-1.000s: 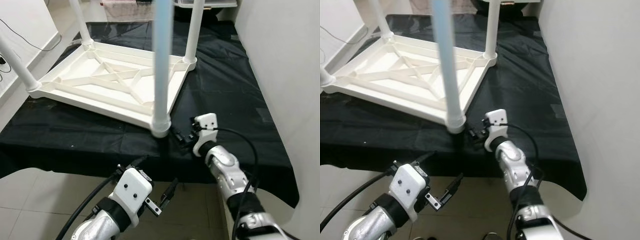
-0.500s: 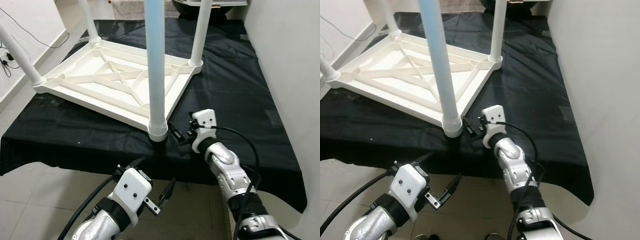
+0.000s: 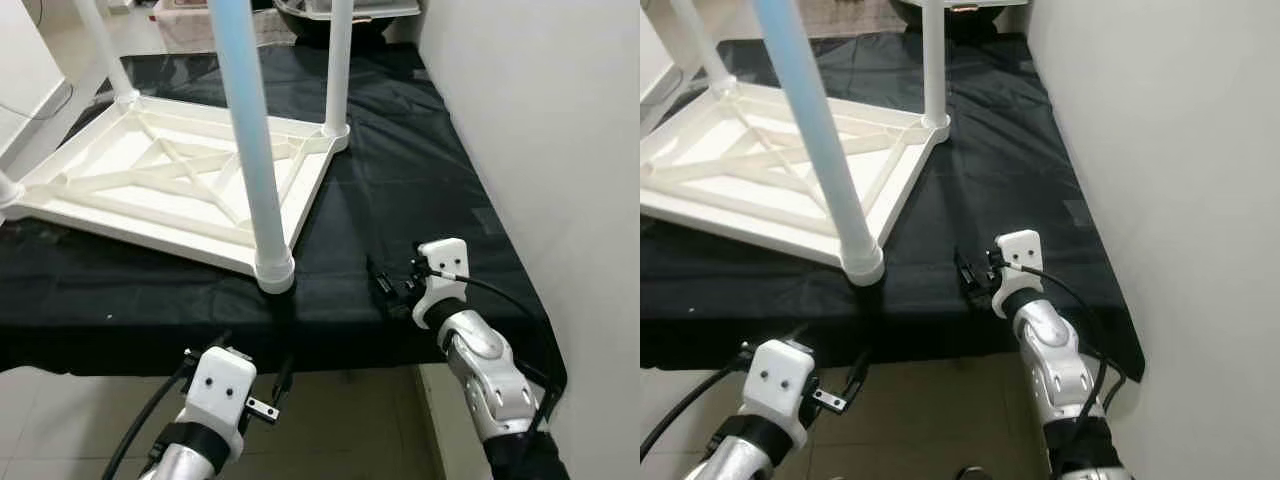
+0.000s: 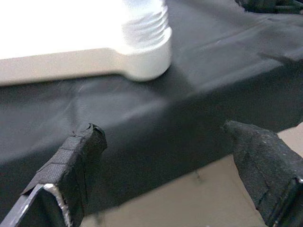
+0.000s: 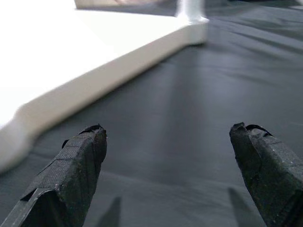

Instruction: Building children table

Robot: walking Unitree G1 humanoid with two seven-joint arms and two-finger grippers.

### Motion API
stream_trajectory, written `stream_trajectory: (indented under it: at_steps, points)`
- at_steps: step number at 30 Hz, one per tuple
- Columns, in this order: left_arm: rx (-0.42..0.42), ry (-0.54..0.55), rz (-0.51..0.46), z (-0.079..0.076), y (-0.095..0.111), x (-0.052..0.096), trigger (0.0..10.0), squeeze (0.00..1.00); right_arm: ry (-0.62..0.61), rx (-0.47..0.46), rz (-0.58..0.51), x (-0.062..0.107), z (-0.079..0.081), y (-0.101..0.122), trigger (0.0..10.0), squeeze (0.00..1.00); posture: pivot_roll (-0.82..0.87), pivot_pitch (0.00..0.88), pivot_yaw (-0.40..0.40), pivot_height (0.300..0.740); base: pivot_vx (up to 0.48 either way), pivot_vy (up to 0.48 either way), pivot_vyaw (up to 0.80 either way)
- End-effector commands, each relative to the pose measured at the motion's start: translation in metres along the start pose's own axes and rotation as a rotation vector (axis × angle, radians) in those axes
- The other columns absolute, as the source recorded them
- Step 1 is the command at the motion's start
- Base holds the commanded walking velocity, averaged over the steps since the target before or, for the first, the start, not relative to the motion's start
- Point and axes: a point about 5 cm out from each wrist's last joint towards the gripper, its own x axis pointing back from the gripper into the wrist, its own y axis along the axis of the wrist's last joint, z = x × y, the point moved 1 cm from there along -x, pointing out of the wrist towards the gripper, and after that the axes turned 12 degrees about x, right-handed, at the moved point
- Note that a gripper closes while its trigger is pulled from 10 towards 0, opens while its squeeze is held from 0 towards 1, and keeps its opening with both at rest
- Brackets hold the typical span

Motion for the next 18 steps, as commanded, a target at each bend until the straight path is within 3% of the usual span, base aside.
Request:
stream_trajectory:
  at_steps: [1, 18]
  points:
    - [0.002, 0.015, 0.023, -0.0004, -0.0078, 0.003, 10.0, 0.0, 0.031, -0.01, 0.028, 0.0023, 0.0113, -0.0073, 10.0, 0.0, 0.03, 0.102, 0.0, 0.734, -0.472, 0.0, 0.0]
    - [0.004, 0.042, 0.017, 0.0027, -0.0144, -0.0044, 10.0, 0.0, 0.015, 0.001, 0.07, 0.0019, 0.0105, -0.012, 10.0, 0.0, 0.01, 0.083, -0.006, 0.734, -0.48, 0.0, 0.0]
